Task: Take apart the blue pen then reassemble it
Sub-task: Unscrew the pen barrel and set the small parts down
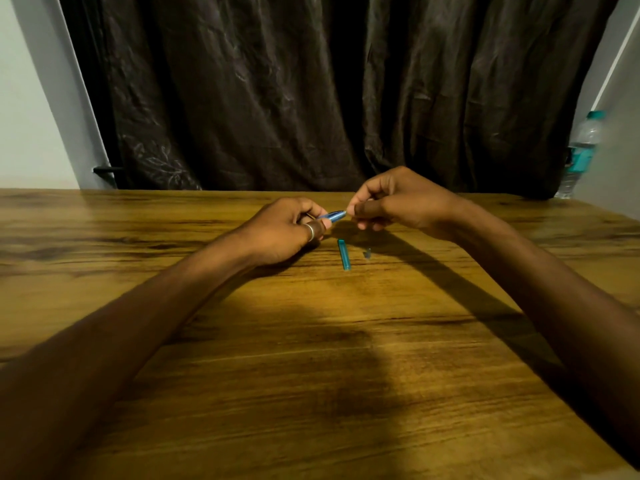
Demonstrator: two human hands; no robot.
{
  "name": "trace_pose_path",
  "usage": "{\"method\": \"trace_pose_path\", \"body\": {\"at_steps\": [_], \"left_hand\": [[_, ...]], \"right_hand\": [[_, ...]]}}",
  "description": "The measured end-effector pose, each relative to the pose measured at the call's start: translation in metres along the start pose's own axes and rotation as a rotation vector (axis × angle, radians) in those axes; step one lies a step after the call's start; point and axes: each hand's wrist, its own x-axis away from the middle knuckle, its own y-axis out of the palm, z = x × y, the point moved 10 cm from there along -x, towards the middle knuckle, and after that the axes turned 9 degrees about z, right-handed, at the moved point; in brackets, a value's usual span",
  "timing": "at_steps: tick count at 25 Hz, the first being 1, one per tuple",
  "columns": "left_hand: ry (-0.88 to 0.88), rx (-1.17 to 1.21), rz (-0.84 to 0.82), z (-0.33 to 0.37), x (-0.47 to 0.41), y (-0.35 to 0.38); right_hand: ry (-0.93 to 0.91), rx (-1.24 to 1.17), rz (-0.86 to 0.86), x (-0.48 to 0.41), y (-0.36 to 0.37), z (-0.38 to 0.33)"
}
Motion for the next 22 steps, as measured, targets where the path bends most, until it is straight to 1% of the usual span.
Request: {"method": "trace_pose_path", "body": {"at_steps": [6,9,11,14,16,18,22], "left_hand": [[0.036,-0.065,-0.038,0.005,0.000,0.005],[0.044,-0.091,-0.033,0.003,-0.001,0.002],[0.033,-0.110,-0.022,-0.001,-0.001,-0.002],[0.026,-0.121,-0.015,-0.003,-0.002,-0.002],[0.020,-0.131,-0.022,-0.004,-0.001,0.001],[0.017,-0.129,-0.023,-0.005,-0.002,0.004],[-0.013,-0.109,-0.018,-0.007,-0.001,0.004]], "right_hand": [[0.004,-0.040,-0.012,0.005,-0.005,0.005],[0.011,-0.008,0.009,0.004,-0.018,0.007],[0.029,0.102,-0.067,0.009,-0.020,0.009],[0.072,0.290,-0.275,0.022,-0.008,0.017],[0.095,0.364,-0.380,0.030,0.004,0.022],[0.101,0.381,-0.413,0.033,0.012,0.023],[0.103,0.374,-0.413,0.032,0.017,0.022]]}}
